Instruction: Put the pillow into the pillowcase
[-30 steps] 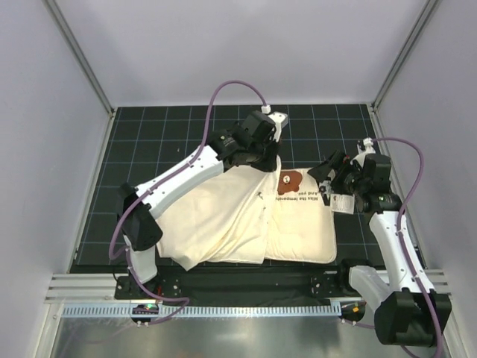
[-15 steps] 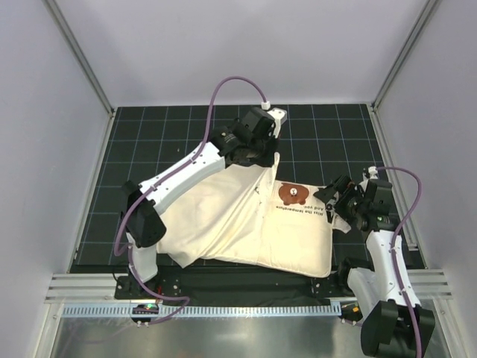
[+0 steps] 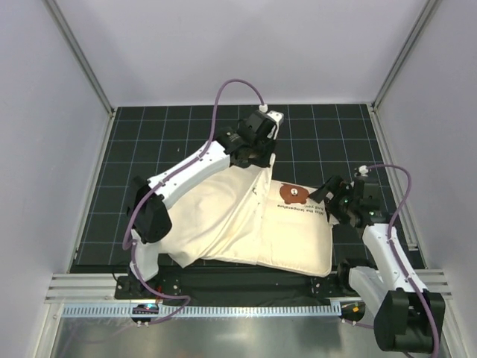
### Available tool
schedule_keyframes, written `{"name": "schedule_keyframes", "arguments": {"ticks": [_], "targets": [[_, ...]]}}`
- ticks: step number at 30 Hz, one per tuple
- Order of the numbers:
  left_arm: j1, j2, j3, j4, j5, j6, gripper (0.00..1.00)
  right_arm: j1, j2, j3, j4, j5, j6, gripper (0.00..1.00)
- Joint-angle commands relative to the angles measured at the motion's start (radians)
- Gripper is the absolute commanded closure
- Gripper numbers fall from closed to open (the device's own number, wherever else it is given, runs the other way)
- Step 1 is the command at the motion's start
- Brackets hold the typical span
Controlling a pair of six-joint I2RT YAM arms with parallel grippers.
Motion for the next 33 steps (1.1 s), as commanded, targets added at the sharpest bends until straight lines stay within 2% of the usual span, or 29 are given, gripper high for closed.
{"name": "schedule_keyframes", "arguments": {"ticks": [1, 2, 3, 5, 6, 9, 12, 13, 14, 15, 17, 19, 20, 22, 25, 26, 27, 28, 33], "targets": [[0.043, -0.015, -0.020, 0.035, -0.003, -0.026, 1.00, 0.170, -0.049, -0.068, 0.118, 0.079, 0.135, 0.03], [0.059, -0.016, -0.026, 0.044, -0.002, -0.026, 1.00, 0.224, -0.044, -0.087, 0.144, 0.085, 0.159, 0.04], [0.063, -0.016, -0.037, 0.047, 0.001, -0.024, 1.00, 0.248, -0.037, -0.090, 0.166, 0.088, 0.211, 0.16], [0.085, -0.015, -0.043, 0.064, 0.012, -0.018, 1.00, 0.293, 0.005, -0.084, 0.244, 0.106, 0.257, 0.31], [0.092, -0.013, -0.028, 0.066, 0.017, -0.018, 1.00, 0.351, 0.017, -0.078, 0.297, 0.146, 0.299, 0.51], [0.106, 0.017, 0.033, 0.058, 0.102, -0.018, 1.00, 0.490, 0.098, -0.024, 0.376, 0.241, 0.385, 0.70], [0.080, 0.059, 0.161, 0.014, 0.182, -0.040, 1.00, 0.622, 0.235, 0.084, 0.455, 0.385, 0.420, 0.74], [0.054, 0.069, 0.237, -0.006, 0.163, -0.035, 1.00, 0.644, 0.274, 0.121, 0.459, 0.396, 0.419, 0.74], [0.022, 0.097, 0.280, -0.032, 0.082, -0.020, 1.00, 0.661, 0.361, 0.202, 0.457, 0.401, 0.419, 0.77], [-0.048, 0.112, 0.322, -0.092, 0.061, -0.003, 1.00, 0.676, 0.399, 0.247, 0.436, 0.402, 0.416, 0.78], [-0.096, 0.132, 0.411, -0.135, 0.031, 0.012, 1.00, 0.695, 0.462, 0.366, 0.388, 0.427, 0.411, 0.80], [-0.109, 0.116, 0.403, -0.151, 0.025, 0.011, 1.00, 0.695, 0.491, 0.437, 0.226, 0.480, 0.405, 0.80], [-0.099, 0.096, 0.346, -0.142, 0.005, 0.002, 1.00, 0.695, 0.487, 0.489, 0.175, 0.549, 0.396, 0.80], [-0.051, 0.021, 0.260, -0.085, -0.023, -0.003, 1.00, 0.693, 0.445, 0.508, 0.095, 0.592, 0.364, 0.77], [0.008, -0.044, 0.114, -0.040, -0.006, -0.017, 1.00, 0.692, 0.367, 0.490, 0.098, 0.582, 0.276, 0.34], [0.022, -0.045, 0.098, -0.040, -0.031, -0.008, 1.00, 0.690, 0.350, 0.482, 0.083, 0.588, 0.264, 0.05], [0.025, -0.049, 0.072, -0.045, -0.057, 0.008, 1.00, 0.692, 0.335, 0.481, 0.056, 0.599, 0.252, 0.00], [0.026, -0.047, 0.061, -0.046, -0.102, 0.012, 1.00, 0.690, 0.303, 0.478, 0.037, 0.605, 0.249, 0.00], [0.031, -0.016, 0.041, -0.042, -0.111, 0.002, 1.00, 0.686, 0.223, 0.430, -0.070, 0.597, 0.270, 0.00]]}}
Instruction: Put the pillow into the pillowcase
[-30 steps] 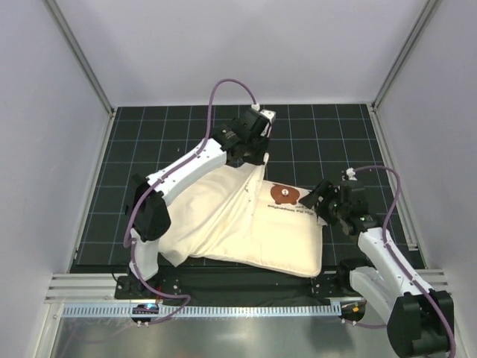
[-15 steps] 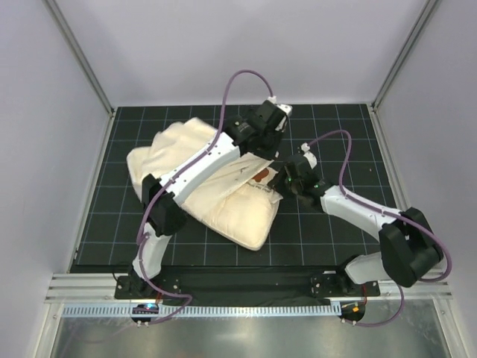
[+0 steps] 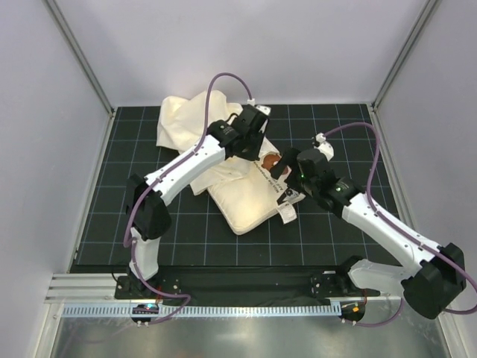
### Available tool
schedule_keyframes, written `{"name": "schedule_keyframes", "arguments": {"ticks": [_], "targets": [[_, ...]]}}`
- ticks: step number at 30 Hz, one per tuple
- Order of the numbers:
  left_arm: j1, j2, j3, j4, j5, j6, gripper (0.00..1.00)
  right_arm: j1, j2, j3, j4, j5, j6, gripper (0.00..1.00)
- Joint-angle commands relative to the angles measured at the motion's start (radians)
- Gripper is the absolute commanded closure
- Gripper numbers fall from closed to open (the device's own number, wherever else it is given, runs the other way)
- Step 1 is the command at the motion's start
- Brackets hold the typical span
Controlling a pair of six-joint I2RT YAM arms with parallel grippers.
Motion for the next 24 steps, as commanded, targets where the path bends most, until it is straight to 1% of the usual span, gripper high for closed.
{"name": "schedule_keyframes", "arguments": {"ticks": [1, 5, 8, 9, 10, 11, 12, 13, 14, 15, 16, 17, 18, 20, 21, 22, 24], "targets": [[-0.030, -0.019, 0.006, 0.045, 0.006, -0.014, 1.00, -0.004, -0.064, -0.011, -0.055, 0.025, 0.005, 0.00], [-0.031, -0.006, 0.026, 0.050, 0.030, -0.011, 0.98, -0.004, -0.147, -0.100, -0.113, 0.039, 0.036, 0.00], [-0.040, -0.016, 0.035, 0.064, 0.058, 0.016, 0.89, -0.003, -0.167, -0.138, -0.143, 0.001, 0.057, 0.00], [-0.043, -0.016, 0.038, 0.067, 0.070, 0.021, 0.84, -0.001, -0.179, -0.155, -0.128, -0.025, 0.076, 0.00], [-0.054, -0.015, 0.044, 0.070, 0.075, 0.024, 0.82, 0.018, -0.185, -0.207, -0.102, -0.045, 0.093, 0.00], [-0.060, -0.013, 0.061, 0.070, 0.082, 0.032, 0.80, 0.029, -0.196, -0.239, -0.009, -0.076, 0.137, 0.00], [-0.063, -0.004, 0.070, 0.067, 0.098, 0.032, 0.76, 0.046, -0.213, -0.278, 0.062, -0.087, 0.151, 0.00], [-0.072, 0.001, 0.078, 0.062, 0.104, 0.030, 0.72, 0.057, -0.219, -0.360, 0.139, -0.102, 0.168, 0.00], [-0.076, 0.002, 0.079, 0.061, 0.109, 0.029, 0.57, 0.069, -0.219, -0.399, 0.304, -0.140, 0.200, 0.00], [-0.079, 0.002, 0.075, 0.057, 0.110, 0.027, 0.49, 0.072, -0.204, -0.433, 0.383, -0.148, 0.209, 0.00], [-0.077, -0.002, 0.066, 0.056, 0.098, 0.027, 0.41, 0.074, -0.187, -0.474, 0.452, -0.153, 0.221, 0.00], [-0.079, -0.015, 0.052, 0.048, 0.084, 0.030, 0.35, 0.074, -0.170, -0.479, 0.515, -0.155, 0.231, 0.01], [-0.077, -0.027, 0.000, 0.048, 0.060, 0.035, 0.25, 0.074, -0.144, -0.473, 0.520, -0.153, 0.231, 0.00], [-0.076, -0.088, -0.072, 0.053, -0.044, 0.045, 0.18, 0.082, -0.078, -0.432, 0.515, -0.150, 0.229, 0.00], [-0.073, -0.111, -0.154, 0.062, -0.078, 0.050, 0.16, 0.086, -0.058, -0.419, 0.515, -0.135, 0.228, 0.00], [-0.068, -0.166, -0.210, 0.074, -0.103, 0.053, 0.15, 0.089, -0.023, -0.399, 0.515, -0.127, 0.231, 0.00], [-0.048, -0.214, -0.300, 0.120, -0.147, 0.059, 0.13, 0.097, 0.006, -0.381, 0.521, -0.106, 0.238, 0.00]]}}
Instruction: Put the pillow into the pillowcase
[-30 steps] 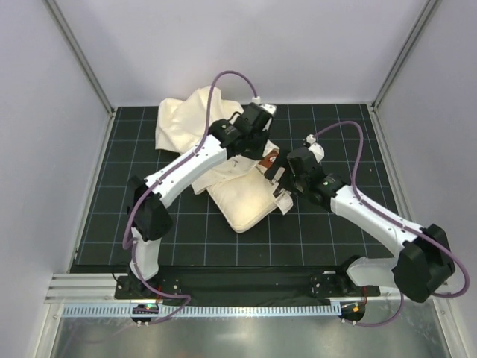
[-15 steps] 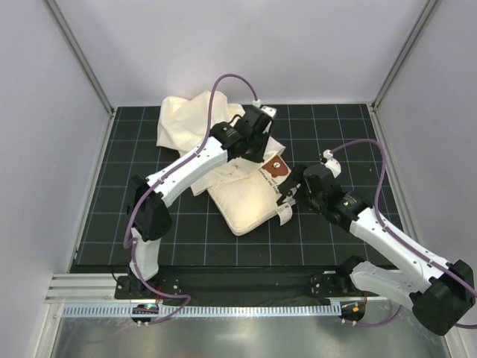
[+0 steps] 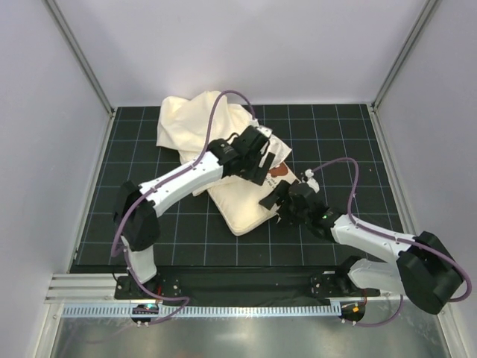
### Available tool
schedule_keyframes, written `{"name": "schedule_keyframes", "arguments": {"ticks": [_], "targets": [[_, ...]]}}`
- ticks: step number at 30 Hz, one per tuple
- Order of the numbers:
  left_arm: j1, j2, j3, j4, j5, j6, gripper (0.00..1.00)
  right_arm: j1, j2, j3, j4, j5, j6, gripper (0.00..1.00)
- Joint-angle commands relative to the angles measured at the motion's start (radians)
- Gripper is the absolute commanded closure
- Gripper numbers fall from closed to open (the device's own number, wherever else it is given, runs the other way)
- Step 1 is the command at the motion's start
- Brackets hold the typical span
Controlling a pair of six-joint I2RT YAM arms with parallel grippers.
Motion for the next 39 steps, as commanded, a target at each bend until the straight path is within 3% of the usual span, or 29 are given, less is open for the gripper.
{"name": "schedule_keyframes", "arguments": {"ticks": [1, 3, 5, 10, 23, 27, 28, 30, 31, 33, 39], "targets": [[0.033, -0.146, -0.175, 0.069, -0.130, 0.033, 0.13, 0.013, 0.058, 0.083, 0.142, 0.040, 0.035, 0.00], [0.037, -0.171, -0.256, 0.137, -0.170, 0.066, 0.10, 0.018, 0.083, 0.097, 0.143, 0.041, 0.044, 0.00], [0.037, -0.180, -0.329, 0.170, -0.205, 0.089, 0.00, 0.019, 0.110, 0.113, 0.156, 0.038, 0.044, 0.00], [0.037, -0.145, -0.373, 0.258, -0.263, 0.143, 0.00, 0.031, 0.156, 0.141, 0.179, 0.017, 0.039, 0.00], [0.077, 0.097, -0.208, 0.337, -0.495, 0.200, 0.20, 0.056, 0.147, 0.113, 0.197, 0.047, 0.055, 0.00], [0.091, 0.145, -0.214, 0.421, -0.610, 0.223, 0.41, 0.056, 0.140, 0.107, 0.196, 0.051, 0.050, 0.00], [0.097, 0.162, -0.202, 0.422, -0.613, 0.220, 0.56, 0.054, 0.141, 0.107, 0.199, 0.052, 0.053, 0.00], [0.110, 0.168, -0.192, 0.415, -0.584, 0.208, 0.68, 0.057, 0.150, 0.103, 0.208, 0.054, 0.058, 0.00], [0.108, 0.170, -0.173, 0.401, -0.566, 0.203, 0.84, 0.056, 0.155, 0.100, 0.225, 0.052, 0.058, 0.00], [0.108, 0.160, -0.150, 0.344, -0.537, 0.183, 1.00, 0.057, 0.170, 0.094, 0.249, 0.051, 0.058, 0.00], [0.100, 0.026, -0.128, 0.214, -0.292, 0.120, 1.00, 0.061, 0.261, 0.107, 0.347, 0.025, 0.053, 0.00]]}}
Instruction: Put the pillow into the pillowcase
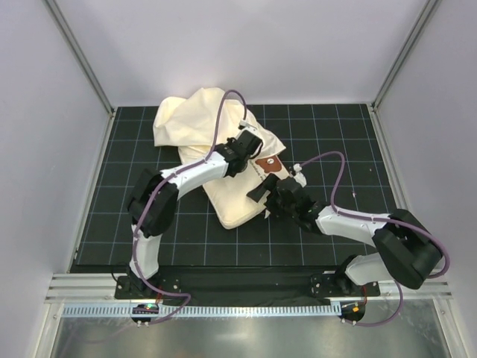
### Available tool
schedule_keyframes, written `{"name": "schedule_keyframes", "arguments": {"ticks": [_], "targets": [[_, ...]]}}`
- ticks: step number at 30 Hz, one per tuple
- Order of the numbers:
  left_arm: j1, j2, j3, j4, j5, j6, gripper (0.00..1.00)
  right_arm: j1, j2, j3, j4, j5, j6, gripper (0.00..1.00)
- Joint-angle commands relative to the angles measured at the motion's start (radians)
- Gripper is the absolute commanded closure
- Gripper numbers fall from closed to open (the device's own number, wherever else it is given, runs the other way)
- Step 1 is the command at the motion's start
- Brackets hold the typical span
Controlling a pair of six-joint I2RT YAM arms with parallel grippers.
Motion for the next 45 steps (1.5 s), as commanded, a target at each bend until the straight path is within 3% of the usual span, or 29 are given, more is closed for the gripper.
{"name": "schedule_keyframes", "arguments": {"ticks": [1, 4, 5, 7, 8, 11, 14, 18, 23, 24, 28, 31, 35, 39, 45], "targets": [[-0.009, -0.137, 0.046, -0.089, 0.212, -0.065, 1.00, 0.011, 0.060, 0.022, 0.171, 0.003, 0.005, 0.00], [-0.033, -0.182, 0.080, -0.137, 0.341, -0.095, 1.00, 0.011, 0.111, 0.053, 0.257, 0.020, -0.026, 0.18], [-0.048, -0.189, 0.095, -0.187, 0.355, -0.110, 1.00, 0.009, 0.117, 0.064, 0.276, 0.026, -0.056, 0.31], [-0.047, -0.206, 0.149, -0.238, 0.447, -0.124, 1.00, 0.011, 0.120, 0.102, 0.315, 0.029, -0.096, 0.47], [-0.043, -0.215, 0.161, -0.270, 0.469, -0.125, 1.00, 0.009, 0.114, 0.114, 0.326, 0.026, -0.113, 0.67], [-0.029, -0.257, 0.224, -0.325, 0.527, -0.150, 1.00, 0.008, 0.044, 0.148, 0.336, -0.006, -0.188, 0.90], [-0.013, -0.272, 0.325, -0.391, 0.645, -0.173, 1.00, 0.008, -0.070, 0.140, 0.351, -0.014, -0.227, 0.96], [-0.013, -0.245, 0.535, -0.506, 0.798, -0.194, 1.00, 0.005, -0.240, 0.154, 0.316, -0.005, -0.265, 0.96], [-0.013, -0.177, 0.873, -0.625, 0.904, -0.217, 1.00, -0.001, -0.394, 0.330, 0.055, 0.056, -0.366, 0.96], [-0.012, -0.186, 0.879, -0.605, 1.015, -0.229, 1.00, -0.001, -0.410, 0.407, 0.017, 0.063, -0.380, 0.96], [-0.010, -0.246, 0.843, -0.394, 1.240, -0.378, 1.00, -0.010, -0.421, 0.570, -0.173, 0.098, -0.442, 0.96], [-0.013, -0.315, 0.786, -0.274, 1.343, -0.498, 1.00, -0.026, -0.426, 0.659, -0.281, 0.099, -0.463, 0.96], [-0.050, -0.384, 0.757, -0.085, 1.386, -0.642, 1.00, -0.026, -0.460, 0.651, -0.310, 0.096, -0.474, 0.96], [-0.081, -0.418, 0.767, 0.096, 1.409, -0.819, 1.00, -0.027, -0.518, 0.544, -0.284, 0.136, -0.474, 0.96], [-0.113, -0.393, 0.795, 0.263, 1.369, -0.996, 1.00, -0.030, -0.507, 0.499, -0.281, 0.155, -0.454, 0.96]]}}
